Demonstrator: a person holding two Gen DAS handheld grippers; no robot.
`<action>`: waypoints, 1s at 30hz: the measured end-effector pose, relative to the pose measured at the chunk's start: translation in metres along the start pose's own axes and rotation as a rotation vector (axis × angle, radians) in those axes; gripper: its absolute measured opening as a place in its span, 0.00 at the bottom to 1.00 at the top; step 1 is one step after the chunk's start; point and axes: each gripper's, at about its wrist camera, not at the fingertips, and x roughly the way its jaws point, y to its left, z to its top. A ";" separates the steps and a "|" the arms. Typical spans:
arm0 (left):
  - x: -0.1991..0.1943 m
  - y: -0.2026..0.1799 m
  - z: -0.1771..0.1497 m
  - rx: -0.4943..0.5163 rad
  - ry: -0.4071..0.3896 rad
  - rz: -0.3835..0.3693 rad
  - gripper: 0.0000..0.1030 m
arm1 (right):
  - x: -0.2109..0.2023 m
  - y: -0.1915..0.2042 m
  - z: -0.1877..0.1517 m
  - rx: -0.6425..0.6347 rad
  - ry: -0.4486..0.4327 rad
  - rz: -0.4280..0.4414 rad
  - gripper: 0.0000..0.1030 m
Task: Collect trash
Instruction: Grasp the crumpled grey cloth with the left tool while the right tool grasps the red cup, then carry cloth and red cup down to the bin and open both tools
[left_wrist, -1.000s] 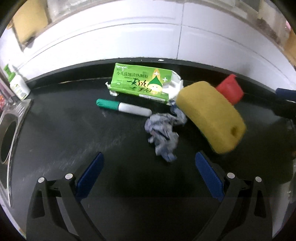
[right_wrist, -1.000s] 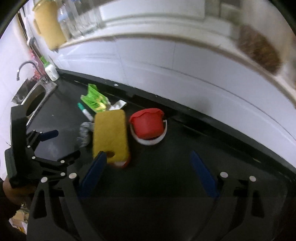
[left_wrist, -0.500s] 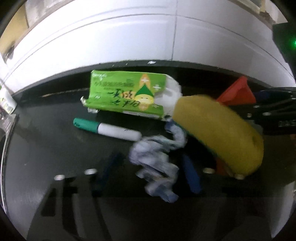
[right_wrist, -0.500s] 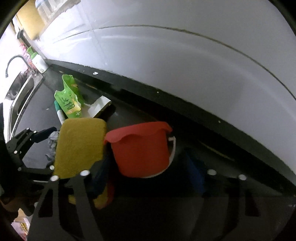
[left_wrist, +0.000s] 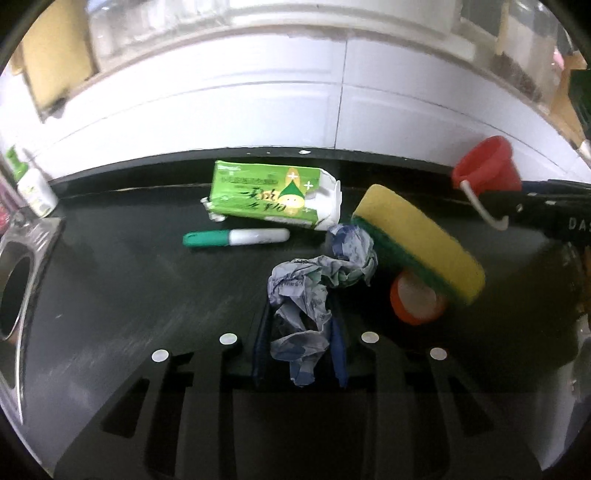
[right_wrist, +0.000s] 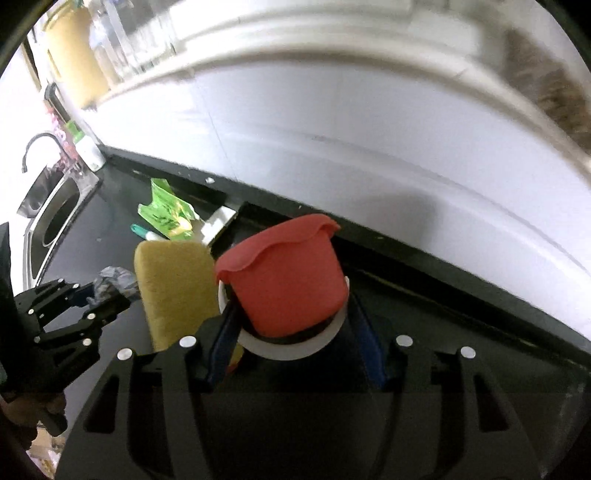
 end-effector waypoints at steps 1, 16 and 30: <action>-0.012 0.005 -0.005 -0.005 -0.004 0.001 0.27 | -0.011 0.001 -0.003 0.000 -0.009 -0.003 0.55; -0.147 -0.017 -0.068 -0.051 -0.078 0.051 0.27 | -0.123 0.034 -0.080 -0.020 -0.071 0.002 0.56; -0.191 0.000 -0.107 -0.106 -0.105 0.096 0.27 | -0.148 0.084 -0.109 -0.080 -0.086 0.042 0.56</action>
